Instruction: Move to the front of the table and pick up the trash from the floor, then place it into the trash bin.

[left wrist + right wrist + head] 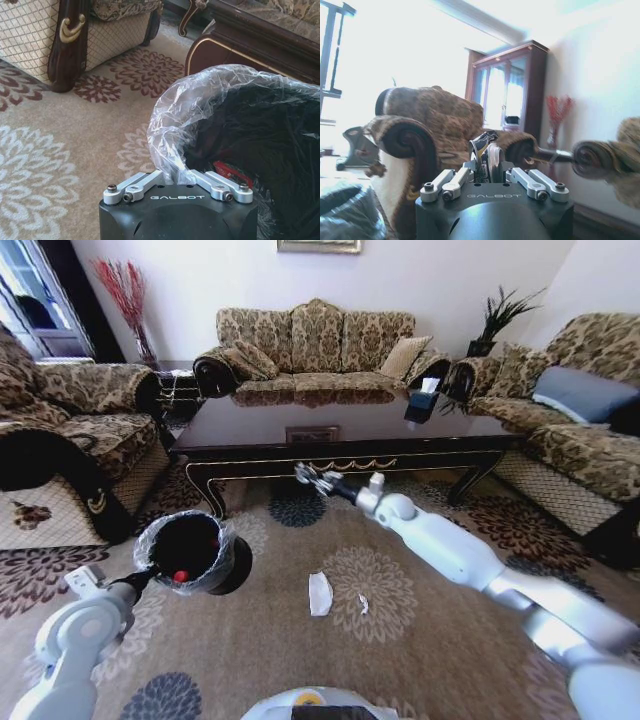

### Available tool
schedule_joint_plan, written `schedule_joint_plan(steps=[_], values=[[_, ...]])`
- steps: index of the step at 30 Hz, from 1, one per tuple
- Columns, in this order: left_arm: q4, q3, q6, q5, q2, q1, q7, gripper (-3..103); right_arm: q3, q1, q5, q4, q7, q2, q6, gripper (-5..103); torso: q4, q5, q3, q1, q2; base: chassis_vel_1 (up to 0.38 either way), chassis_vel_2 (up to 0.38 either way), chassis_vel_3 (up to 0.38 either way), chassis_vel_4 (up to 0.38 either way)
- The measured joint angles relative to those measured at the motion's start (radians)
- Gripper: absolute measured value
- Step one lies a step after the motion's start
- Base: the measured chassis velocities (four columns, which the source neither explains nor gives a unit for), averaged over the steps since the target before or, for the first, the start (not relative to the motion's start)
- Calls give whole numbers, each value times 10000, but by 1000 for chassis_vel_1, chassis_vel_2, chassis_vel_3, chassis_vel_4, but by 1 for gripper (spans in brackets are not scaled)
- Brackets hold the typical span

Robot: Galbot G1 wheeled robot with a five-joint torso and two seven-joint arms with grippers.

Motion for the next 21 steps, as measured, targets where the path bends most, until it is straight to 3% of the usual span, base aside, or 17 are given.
schedule_joint_plan(steps=[5, 8, 12, 14, 21], values=[[0, -84, 1, -165, 9, -91, 3, 2, -994, 828, -584, 509, 290, 515, 303, 22, 2, 0, 0, 0, 0, 0, 0, 0, 0], [-62, -252, 8, -388, -72, -117, -50, 2, -1789, 1369, -1426, 478, 240, 1210, 633, 22, -2, 0, 0, -1, 0, 0, 0, 0, 0], [-89, -306, 9, -514, -102, -156, -158, 2, -2032, 1500, -1883, 260, 83, 1594, 860, 22, 2, -1, 0, -1, 1, 0, 0, 0, 0], [-111, -298, 10, -743, -220, -386, -429, 2, -2492, 1651, -3445, -435, -792, 2620, 1725, 22, -1, -1, 0, 0, 0, 0, 0, 0, 0], [-23, -284, 18, -753, -282, -420, -497, 2, -2550, 1690, -4169, -660, -1199, 3088, 1986, 22, 0, -1, -1, 0, 0, 0, 0, 0, 0]])
